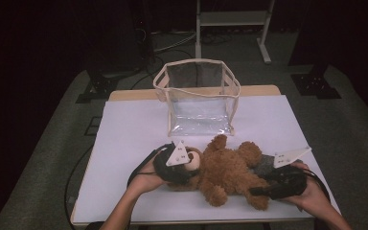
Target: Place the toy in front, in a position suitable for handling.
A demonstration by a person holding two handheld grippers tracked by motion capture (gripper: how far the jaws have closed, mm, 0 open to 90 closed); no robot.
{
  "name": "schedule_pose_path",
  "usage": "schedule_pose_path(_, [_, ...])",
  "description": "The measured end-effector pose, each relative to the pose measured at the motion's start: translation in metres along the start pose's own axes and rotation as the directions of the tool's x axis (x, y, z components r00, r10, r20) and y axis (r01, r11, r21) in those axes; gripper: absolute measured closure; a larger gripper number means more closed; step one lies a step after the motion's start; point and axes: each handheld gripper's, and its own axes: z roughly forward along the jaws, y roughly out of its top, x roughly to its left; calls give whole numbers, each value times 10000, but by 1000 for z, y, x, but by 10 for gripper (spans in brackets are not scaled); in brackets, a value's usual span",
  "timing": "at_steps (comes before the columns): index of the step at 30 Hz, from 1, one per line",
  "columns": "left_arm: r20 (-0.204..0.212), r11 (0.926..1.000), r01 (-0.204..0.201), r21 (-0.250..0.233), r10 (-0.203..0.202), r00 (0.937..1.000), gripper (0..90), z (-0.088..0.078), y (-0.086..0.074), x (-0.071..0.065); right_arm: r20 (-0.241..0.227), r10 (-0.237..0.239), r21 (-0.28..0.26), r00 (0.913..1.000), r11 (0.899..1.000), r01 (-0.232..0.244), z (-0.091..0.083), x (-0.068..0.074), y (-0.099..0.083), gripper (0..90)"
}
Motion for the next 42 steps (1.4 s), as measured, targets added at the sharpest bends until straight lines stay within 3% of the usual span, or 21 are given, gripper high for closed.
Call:
schedule_pose_path(5, [117, 9999, 88, -62, -87, 9999, 294, 0, -2, 2, 414, 211, -955, 9989, 9953, -171, -34, -6, -12, 376])
schedule_pose_path(10, [195, 10000, 38, -8, -37, 9998, 268, 0, -2, 1, 1830, 649, -1297, 9810, 9907, -413, -53, -25, -24, 340])
schedule_pose_path(14, [282, 10000, 22, 32, -23, 9996, 249, -1, -1, 1, 2537, 724, -956, 9646, 9942, -495, -40, -40, -27, 326])
schedule_pose_path(16, [283, 9999, -112, 62, 110, 9995, 216, -2, 0, 1, 2679, 551, -692, 9619, 9969, -378, -30, -46, -26, 325])
schedule_pose_path(18, [211, 9997, -240, 106, 238, 9995, 192, -3, 0, 0, 2977, 402, -387, 9538, 9988, -301, -20, -53, -26, 325])
schedule_pose_path(22, [106, 9999, -109, 59, 108, 9999, 134, -9, -1, 4, 3187, 343, -70, 9472, 9994, -338, -8, -62, -26, 338])
schedule_pose_path(25, [81, 10000, 55, -6, -55, 10000, 108, -11, -3, 10, 3564, 155, 442, 9342, 9985, -334, 0, -67, -29, 330])
schedule_pose_path(27, [219, 9999, 103, -65, -102, 9997, 106, -12, -6, 13, 3607, 404, 498, 9318, 9968, -626, 5, -71, -35, 273])
schedule_pose_path(29, [352, 9997, 233, -123, -229, 9991, 100, -12, -8, 17, 3576, 641, 214, 9317, 9968, -768, 6, -73, -37, 267])
schedule_pose_path(36, [817, 9983, 546, -206, -527, 9953, 82, -7, -11, 30, 3699, 347, 156, 9284, 9989, -436, 9, -70, -42, 280])
schedule_pose_path(39, [1235, 9958, 919, -28, -909, 9882, 83, -3, -14, 30, 3772, 321, 406, 9256, 9979, -511, 9, -69, -39, 308])
schedule_pose_path(41, [1601, 9962, 863, 106, -869, 9833, 89, -1, -17, 25, 3793, 174, 581, 9251, 9974, -426, 9, -70, -38, 339])
schedule_pose_path(42, [1630, 9974, 709, 120, -719, 9840, 89, -1, -18, 23, 3811, 118, 656, 9244, 9971, -398, 9, -69, -37, 350])
